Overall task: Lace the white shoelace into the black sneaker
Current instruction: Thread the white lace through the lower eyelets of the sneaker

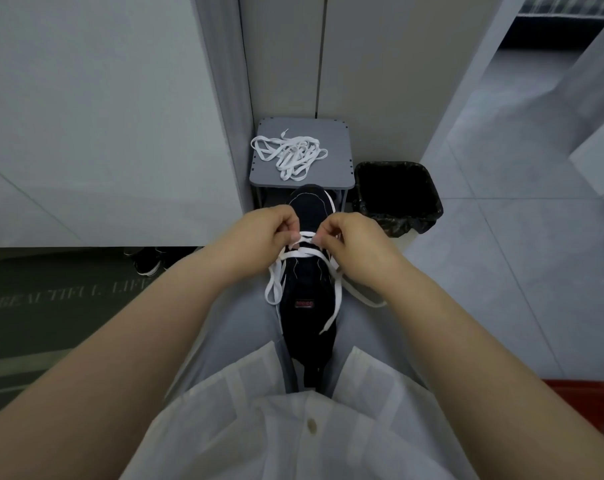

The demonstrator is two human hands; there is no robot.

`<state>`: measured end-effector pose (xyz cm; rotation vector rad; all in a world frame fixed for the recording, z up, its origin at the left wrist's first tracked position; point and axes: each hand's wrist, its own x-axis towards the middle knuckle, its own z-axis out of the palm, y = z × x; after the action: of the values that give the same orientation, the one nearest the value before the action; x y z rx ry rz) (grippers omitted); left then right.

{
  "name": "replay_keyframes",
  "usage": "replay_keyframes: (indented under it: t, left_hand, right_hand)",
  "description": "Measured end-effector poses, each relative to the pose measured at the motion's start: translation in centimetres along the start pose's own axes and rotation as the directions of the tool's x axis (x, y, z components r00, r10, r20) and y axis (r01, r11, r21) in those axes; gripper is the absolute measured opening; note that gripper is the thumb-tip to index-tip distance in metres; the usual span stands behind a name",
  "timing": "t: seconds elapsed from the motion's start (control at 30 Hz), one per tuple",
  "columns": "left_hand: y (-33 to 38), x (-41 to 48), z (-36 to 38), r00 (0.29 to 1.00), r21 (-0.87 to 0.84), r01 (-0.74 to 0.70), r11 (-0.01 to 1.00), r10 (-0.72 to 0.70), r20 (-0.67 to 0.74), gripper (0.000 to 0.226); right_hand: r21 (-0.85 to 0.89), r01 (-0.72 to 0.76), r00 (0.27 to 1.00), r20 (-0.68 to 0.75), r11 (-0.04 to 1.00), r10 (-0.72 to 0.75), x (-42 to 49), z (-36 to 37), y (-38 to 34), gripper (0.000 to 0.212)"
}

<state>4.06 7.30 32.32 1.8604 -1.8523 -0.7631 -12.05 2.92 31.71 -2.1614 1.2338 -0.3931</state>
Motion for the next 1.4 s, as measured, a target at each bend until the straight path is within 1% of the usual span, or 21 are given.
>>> replay_keyframes:
  t: [0.13,0.2,0.27,0.4,0.47,0.53,0.6,0.7,0.77,0.83,0.9,0.93,1.0,1.03,1.1,1.17,1.2,1.23,1.27,1.33,1.4]
  left_hand:
    - [0.4,0.4,-0.6,0.992,-0.015,0.052,0.999,-0.050,0.120,0.022]
    - [0.6,0.3,-0.8,0.987,-0.014,0.061,0.998,-0.059,0.149,0.014]
    - [0.6,0.2,-1.0,0.982,0.045,0.045,0.998,-0.052,0.179,0.021]
    - [0.3,0.0,-1.2,0.987,0.111,0.055,0.992,-0.070,0.144,0.021]
    - [0.1,-0.1,-1.3,0.986,0.121,0.090,0.989,-0.106,0.132,0.018]
    - [0.2,-0.1,-1.4,0.979,0.174,0.107,0.979,-0.135,0.152,0.014]
    - [0.5,-0.1,-1.7,0.977,0.268,0.083,0.960,-0.131,0.169,0.011]
    - [0.4,-0.2,-2.4,0.992,0.342,0.018,0.939,-0.059,0.109,0.011]
    - [-0.3,-0.2,-2.5,0.997,0.215,0.034,0.976,-0.048,0.058,0.010]
    - [-0.9,-0.5,-1.7,0.993,-0.151,0.112,0.982,-0.107,0.041,0.015]
    - [-1.1,-0.7,-0.4,0.985,-0.517,0.163,0.840,-0.170,0.034,0.020]
    - [-1.1,-0.6,0.2,0.982,-0.601,0.166,0.782,-0.188,0.027,0.020]
    - [-1.3,-0.4,0.9,0.977,-0.633,0.147,0.760,-0.212,-0.027,0.022]
    - [-1.4,-0.3,0.9,0.975,-0.593,0.135,0.793,-0.214,-0.064,0.023]
    - [-1.8,-0.2,-0.2,0.978,-0.406,0.115,0.906,-0.176,-0.115,0.022]
    - [-2.0,-0.4,-1.9,0.993,-0.234,0.063,0.970,-0.085,-0.082,0.024]
    - [-1.9,-0.4,-2.5,0.998,-0.165,0.033,0.986,-0.041,-0.045,0.027]
    - [-1.8,-0.5,-2.9,1.000,-0.108,0.004,0.994,-0.006,-0.014,0.026]
    - [-1.6,-0.5,-3.0,1.000,-0.063,-0.020,0.998,0.020,-0.002,0.022]
    - [-1.5,-0.4,-2.4,0.998,0.001,-0.052,0.999,0.052,-0.022,0.016]
    - [-1.7,-0.1,-1.4,0.994,0.102,-0.073,0.992,0.081,-0.075,0.022]
  right_hand:
    - [-0.009,0.024,0.999,0.022,1.000,-0.024,-0.4,0.2,-0.5,0.011]
    - [-0.011,0.039,0.996,0.083,0.999,-0.038,-0.3,0.0,-0.6,0.009]
    - [0.021,0.037,0.987,0.157,0.999,-0.040,-0.1,-0.6,-0.7,0.009]
    - [0.214,-0.040,0.970,0.245,0.976,-0.014,0.0,-1.4,-0.5,0.004]
    - [0.254,-0.055,0.972,0.235,0.966,-0.006,-0.1,-1.0,-0.4,0.013]
    - [0.134,0.014,0.986,0.162,0.991,-0.036,-0.1,-0.9,-0.2,0.012]
    - [-0.090,0.115,0.990,0.096,0.989,-0.106,-0.1,-1.3,-0.3,0.009]
    - [-0.349,0.237,0.966,-0.019,0.907,-0.259,-0.4,-1.5,0.0,0.013]
    - [-0.355,0.262,0.943,-0.103,0.897,-0.316,-0.8,-1.0,0.5,0.012]
    - [-0.208,0.172,0.969,-0.139,0.963,-0.203,-1.0,-0.4,0.9,0.010]
    - [-0.056,0.005,0.994,-0.108,0.998,-0.011,-1.0,0.2,1.2,0.016]
    - [-0.029,-0.053,0.994,-0.093,0.998,0.050,-0.9,0.3,1.3,0.018]
    - [-0.015,-0.089,0.994,-0.072,0.996,0.088,-0.7,0.4,1.3,0.018]
    - [0.030,-0.094,0.994,-0.053,0.995,0.096,-0.6,0.2,1.3,0.019]
    - [0.244,-0.134,0.991,0.003,0.960,0.137,-0.5,-0.8,1.5,0.019]
    - [0.553,-0.190,0.981,0.070,0.811,0.182,-0.5,-2.3,1.7,0.022]
    - [0.668,-0.207,0.975,0.082,0.715,0.206,-0.5,-3.0,2.0,0.024]
    - [0.717,-0.206,0.971,0.066,0.666,0.229,-0.5,-3.5,2.2,0.026]
    - [0.702,-0.187,0.971,0.026,0.688,0.237,-0.5,-3.8,2.4,0.026]
    - [0.574,-0.120,0.983,-0.046,0.810,0.178,-0.6,-3.5,2.2,0.021]
    - [0.472,-0.063,0.993,-0.059,0.879,0.103,-0.8,-2.4,1.7,0.011]
